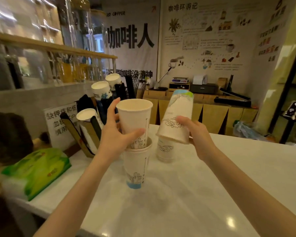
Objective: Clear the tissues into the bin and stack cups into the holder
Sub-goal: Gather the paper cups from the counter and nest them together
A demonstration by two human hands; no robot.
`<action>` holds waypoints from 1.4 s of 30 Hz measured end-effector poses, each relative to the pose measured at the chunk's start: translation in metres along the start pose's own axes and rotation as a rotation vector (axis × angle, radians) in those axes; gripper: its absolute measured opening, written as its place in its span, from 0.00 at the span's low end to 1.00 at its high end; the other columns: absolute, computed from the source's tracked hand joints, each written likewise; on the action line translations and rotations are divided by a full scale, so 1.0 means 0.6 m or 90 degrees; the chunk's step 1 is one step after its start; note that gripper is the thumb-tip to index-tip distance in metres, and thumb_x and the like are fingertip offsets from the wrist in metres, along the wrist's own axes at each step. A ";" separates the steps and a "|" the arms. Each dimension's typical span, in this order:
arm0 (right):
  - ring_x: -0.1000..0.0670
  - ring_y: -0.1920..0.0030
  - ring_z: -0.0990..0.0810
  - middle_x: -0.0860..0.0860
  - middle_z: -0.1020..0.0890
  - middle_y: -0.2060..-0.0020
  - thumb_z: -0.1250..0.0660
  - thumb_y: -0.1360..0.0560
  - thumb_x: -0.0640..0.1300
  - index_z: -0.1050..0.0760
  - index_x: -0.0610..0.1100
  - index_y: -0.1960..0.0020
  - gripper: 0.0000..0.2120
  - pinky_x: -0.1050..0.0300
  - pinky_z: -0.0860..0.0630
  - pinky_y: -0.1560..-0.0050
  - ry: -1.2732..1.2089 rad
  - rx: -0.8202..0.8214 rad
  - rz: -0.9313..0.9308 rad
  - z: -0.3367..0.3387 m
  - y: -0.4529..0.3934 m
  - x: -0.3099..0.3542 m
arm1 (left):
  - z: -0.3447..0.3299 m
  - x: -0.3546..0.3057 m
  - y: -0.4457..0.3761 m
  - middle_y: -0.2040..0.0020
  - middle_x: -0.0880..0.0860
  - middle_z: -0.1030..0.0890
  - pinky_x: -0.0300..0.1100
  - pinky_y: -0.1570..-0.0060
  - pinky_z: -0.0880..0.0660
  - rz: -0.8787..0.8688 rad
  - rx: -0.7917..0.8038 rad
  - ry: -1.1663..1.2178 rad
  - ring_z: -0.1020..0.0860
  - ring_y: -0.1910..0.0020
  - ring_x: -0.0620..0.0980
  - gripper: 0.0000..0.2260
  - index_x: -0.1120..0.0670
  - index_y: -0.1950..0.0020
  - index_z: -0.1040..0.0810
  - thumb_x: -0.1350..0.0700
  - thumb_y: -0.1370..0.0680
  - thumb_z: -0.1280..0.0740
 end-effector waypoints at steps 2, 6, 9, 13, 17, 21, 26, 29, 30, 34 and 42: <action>0.50 0.48 0.21 0.48 0.21 0.43 0.28 0.32 0.47 0.31 0.45 0.38 0.25 0.58 0.24 0.55 0.071 -0.010 0.087 -0.011 0.000 0.029 | 0.001 0.015 0.004 0.42 0.45 0.32 0.40 0.51 0.29 0.016 0.021 -0.020 0.30 0.44 0.46 0.42 0.41 0.30 0.48 0.57 0.34 0.25; 0.51 0.44 0.26 0.53 0.25 0.43 0.23 0.39 0.46 0.34 0.49 0.35 0.36 0.58 0.25 0.51 0.301 -0.036 0.282 -0.034 0.003 0.086 | -0.002 0.053 0.018 0.42 0.45 0.32 0.40 0.50 0.30 0.061 0.054 -0.035 0.30 0.43 0.45 0.40 0.43 0.31 0.47 0.55 0.34 0.25; 0.48 0.39 0.31 0.50 0.24 0.41 0.23 0.40 0.46 0.33 0.49 0.35 0.36 0.54 0.31 0.43 0.518 -0.089 0.479 -0.063 0.023 0.124 | -0.009 0.069 0.031 0.43 0.43 0.31 0.36 0.52 0.31 0.084 0.071 -0.044 0.31 0.44 0.43 0.38 0.46 0.31 0.45 0.51 0.34 0.26; 0.43 0.31 0.37 0.46 0.26 0.35 0.28 0.35 0.42 0.33 0.49 0.36 0.29 0.45 0.48 0.29 0.775 -0.141 0.733 -0.115 0.049 0.133 | -0.012 0.076 0.038 0.44 0.41 0.31 0.31 0.53 0.34 0.088 0.076 -0.067 0.32 0.44 0.41 0.36 0.48 0.33 0.42 0.49 0.34 0.26; 0.41 0.31 0.43 0.45 0.37 0.32 0.32 0.32 0.41 0.34 0.53 0.38 0.25 0.42 0.55 0.28 0.915 -0.098 0.922 -0.165 0.068 0.100 | -0.016 0.091 0.044 0.49 0.35 0.31 0.26 0.59 0.34 0.103 0.082 -0.044 0.30 0.45 0.40 0.32 0.44 0.38 0.40 0.48 0.35 0.26; 0.38 0.30 0.47 0.44 0.44 0.31 0.29 0.35 0.39 0.36 0.54 0.39 0.29 0.38 0.53 0.28 0.971 0.026 0.970 -0.194 0.086 0.059 | -0.015 0.099 0.047 0.44 0.39 0.32 0.31 0.51 0.32 0.105 0.075 -0.009 0.31 0.43 0.41 0.38 0.48 0.30 0.42 0.50 0.35 0.25; 0.41 0.31 0.40 0.44 0.42 0.30 0.29 0.37 0.36 0.35 0.48 0.39 0.30 0.45 0.40 0.33 0.929 0.200 0.932 -0.210 0.116 0.049 | -0.016 0.096 0.042 0.44 0.39 0.32 0.41 0.44 0.30 0.095 0.074 -0.002 0.31 0.42 0.43 0.41 0.46 0.29 0.46 0.51 0.35 0.25; 0.42 0.34 0.29 0.42 0.31 0.31 0.27 0.37 0.32 0.36 0.45 0.33 0.36 0.47 0.26 0.38 0.847 0.312 0.814 -0.214 0.129 0.019 | -0.019 0.099 0.041 0.41 0.43 0.32 0.41 0.44 0.29 0.087 0.082 0.002 0.31 0.41 0.44 0.41 0.46 0.28 0.45 0.53 0.35 0.25; 0.42 0.35 0.27 0.42 0.28 0.33 0.28 0.37 0.32 0.38 0.44 0.32 0.37 0.46 0.25 0.39 0.835 0.334 0.788 -0.215 0.133 0.005 | -0.019 0.099 0.041 0.41 0.43 0.32 0.42 0.44 0.29 0.087 0.085 0.005 0.31 0.41 0.44 0.41 0.47 0.28 0.46 0.54 0.35 0.26; 0.50 0.37 0.28 0.44 0.24 0.36 0.40 0.33 0.38 0.42 0.47 0.31 0.31 0.58 0.36 0.32 0.708 0.353 0.677 -0.203 0.134 -0.008 | -0.022 0.100 0.042 0.42 0.42 0.30 0.43 0.41 0.30 0.083 0.094 0.018 0.30 0.40 0.45 0.42 0.45 0.28 0.47 0.53 0.35 0.26; 0.61 0.34 0.39 0.53 0.34 0.30 0.28 0.33 0.50 0.45 0.52 0.28 0.40 0.66 0.40 0.35 0.513 0.218 0.439 -0.137 0.070 -0.003 | -0.023 0.073 0.011 0.44 0.43 0.28 0.38 0.48 0.27 0.010 0.072 -0.044 0.29 0.44 0.44 0.35 0.44 0.33 0.36 0.50 0.36 0.25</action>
Point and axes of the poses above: each hand's wrist, its own y-axis away from the middle knuckle, its own z-axis out of the back of the hand, x = y × z, the point moved 8 cm from there along -y, towards the middle knuckle
